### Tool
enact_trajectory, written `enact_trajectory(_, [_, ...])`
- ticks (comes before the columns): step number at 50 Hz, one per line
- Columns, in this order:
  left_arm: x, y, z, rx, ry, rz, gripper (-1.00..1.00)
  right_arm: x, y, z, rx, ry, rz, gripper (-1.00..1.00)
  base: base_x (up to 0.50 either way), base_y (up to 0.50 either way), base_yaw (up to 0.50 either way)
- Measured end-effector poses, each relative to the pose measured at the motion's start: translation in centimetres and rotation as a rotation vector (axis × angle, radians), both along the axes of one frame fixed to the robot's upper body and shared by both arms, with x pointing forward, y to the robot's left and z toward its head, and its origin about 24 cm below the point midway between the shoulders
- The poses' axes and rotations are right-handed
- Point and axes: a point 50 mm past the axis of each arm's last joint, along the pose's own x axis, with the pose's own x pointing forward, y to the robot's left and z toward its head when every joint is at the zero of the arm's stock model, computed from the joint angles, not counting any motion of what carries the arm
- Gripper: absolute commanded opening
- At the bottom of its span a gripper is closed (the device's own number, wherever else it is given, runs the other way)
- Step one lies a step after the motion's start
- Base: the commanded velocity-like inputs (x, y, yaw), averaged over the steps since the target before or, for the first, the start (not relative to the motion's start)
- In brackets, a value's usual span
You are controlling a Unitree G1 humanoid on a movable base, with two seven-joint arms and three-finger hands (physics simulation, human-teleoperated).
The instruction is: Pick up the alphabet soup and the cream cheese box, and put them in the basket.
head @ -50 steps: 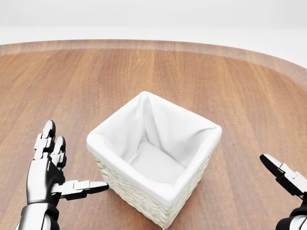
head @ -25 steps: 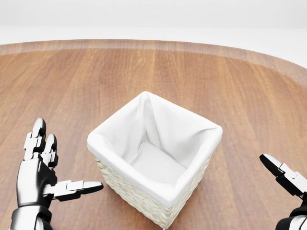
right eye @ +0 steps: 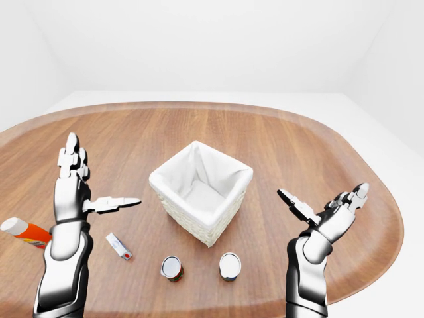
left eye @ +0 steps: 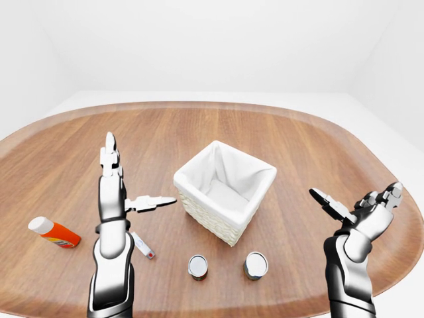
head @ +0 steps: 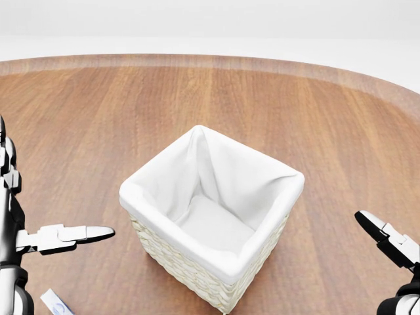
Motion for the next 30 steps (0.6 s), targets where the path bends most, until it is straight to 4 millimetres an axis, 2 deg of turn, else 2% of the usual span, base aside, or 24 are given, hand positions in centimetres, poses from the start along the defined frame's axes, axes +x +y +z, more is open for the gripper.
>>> enact_trajectory(15, [-0.3, 0.6, 1.6, 0.327, -0.029, 0.164, 1.0, 0.0, 0.0, 0.0, -0.002, 0.003, 0.001, 1.0, 0.0, 0.0, 0.0])
enact_trajectory(30, [-0.5, -0.3, 3.6, 0.726, -0.114, 0.387, 1.0, 0.0, 0.0, 0.0, -0.005, 0.002, -0.001, 1.0, 0.0, 0.0, 0.0])
